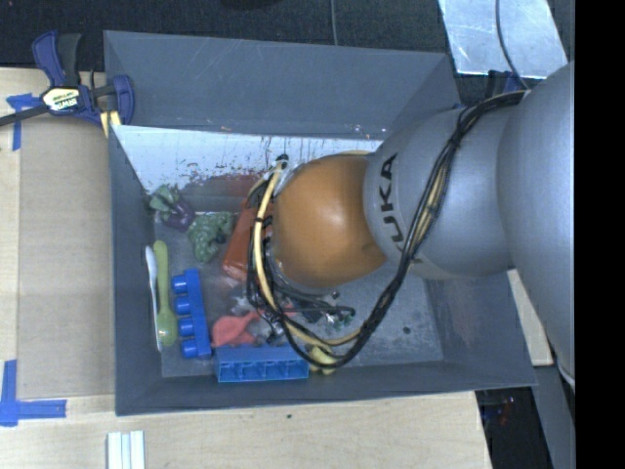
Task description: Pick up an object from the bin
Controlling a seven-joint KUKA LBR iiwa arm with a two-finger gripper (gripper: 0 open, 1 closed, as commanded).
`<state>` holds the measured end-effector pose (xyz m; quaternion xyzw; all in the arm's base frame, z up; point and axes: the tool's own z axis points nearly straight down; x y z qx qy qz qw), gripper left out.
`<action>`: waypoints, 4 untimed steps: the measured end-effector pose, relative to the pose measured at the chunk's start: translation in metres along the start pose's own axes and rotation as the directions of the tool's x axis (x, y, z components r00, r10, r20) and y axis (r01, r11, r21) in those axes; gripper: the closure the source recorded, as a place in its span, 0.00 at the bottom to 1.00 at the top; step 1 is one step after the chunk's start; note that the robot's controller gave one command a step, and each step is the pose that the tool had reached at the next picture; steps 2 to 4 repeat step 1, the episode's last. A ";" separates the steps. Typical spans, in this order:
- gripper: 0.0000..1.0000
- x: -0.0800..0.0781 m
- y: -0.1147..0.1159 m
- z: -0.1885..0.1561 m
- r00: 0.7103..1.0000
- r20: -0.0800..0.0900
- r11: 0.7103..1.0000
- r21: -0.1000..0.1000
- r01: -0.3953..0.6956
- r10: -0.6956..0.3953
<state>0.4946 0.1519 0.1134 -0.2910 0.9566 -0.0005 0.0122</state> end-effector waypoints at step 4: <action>1.00 0.000 0.000 -0.030 1.000 -0.004 1.000 -0.002 -0.001 0.001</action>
Offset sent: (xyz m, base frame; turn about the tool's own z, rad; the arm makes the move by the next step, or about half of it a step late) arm -0.0007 -0.0002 0.0775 0.0005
